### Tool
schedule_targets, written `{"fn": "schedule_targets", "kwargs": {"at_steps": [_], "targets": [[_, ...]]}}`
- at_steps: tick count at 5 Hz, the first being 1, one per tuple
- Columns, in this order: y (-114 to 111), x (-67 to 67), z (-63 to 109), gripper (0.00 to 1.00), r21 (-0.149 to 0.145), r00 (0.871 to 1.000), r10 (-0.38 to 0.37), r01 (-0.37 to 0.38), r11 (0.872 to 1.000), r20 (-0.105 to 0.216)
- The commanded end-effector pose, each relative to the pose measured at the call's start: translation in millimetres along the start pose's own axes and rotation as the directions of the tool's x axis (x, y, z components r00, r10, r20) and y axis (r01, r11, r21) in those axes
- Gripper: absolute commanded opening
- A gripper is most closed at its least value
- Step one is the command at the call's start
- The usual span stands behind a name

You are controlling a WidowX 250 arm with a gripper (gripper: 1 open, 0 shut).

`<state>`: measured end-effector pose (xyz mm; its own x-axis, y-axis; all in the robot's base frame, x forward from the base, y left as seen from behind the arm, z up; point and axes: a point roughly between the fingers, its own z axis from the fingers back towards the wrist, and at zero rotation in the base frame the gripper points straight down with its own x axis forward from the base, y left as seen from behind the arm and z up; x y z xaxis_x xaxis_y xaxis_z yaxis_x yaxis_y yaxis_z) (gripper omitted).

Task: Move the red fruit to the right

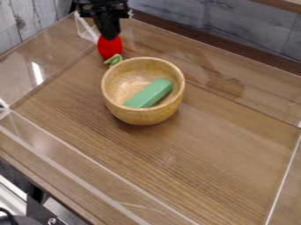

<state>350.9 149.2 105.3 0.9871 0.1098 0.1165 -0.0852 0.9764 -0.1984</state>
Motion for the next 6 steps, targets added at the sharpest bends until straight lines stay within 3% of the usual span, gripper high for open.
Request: {"fn": "schedule_targets", "kwargs": {"at_steps": [1,2,3,4,5,6], "targets": [[-24,12.7,60.0,0.0,0.011,0.994,-0.011,0.01,1.0,0.112],[-32,14.0,54.3,1.0,0.023,0.994,0.029,-0.031,0.999,0.107],[-61,18.3,45.4,0.0,0.007,0.993,0.047,-0.048,0.999,0.105],[-55,17.6,33.2,1.0,0.019,0.984,0.138,-0.141,0.99,0.113],[-33,19.3,27.5,1.0,0.041,0.96,0.245,-0.253,0.967,0.135],[-23,19.1,27.5,1.0,0.055,0.957,0.257,-0.266,0.962,0.134]]}}
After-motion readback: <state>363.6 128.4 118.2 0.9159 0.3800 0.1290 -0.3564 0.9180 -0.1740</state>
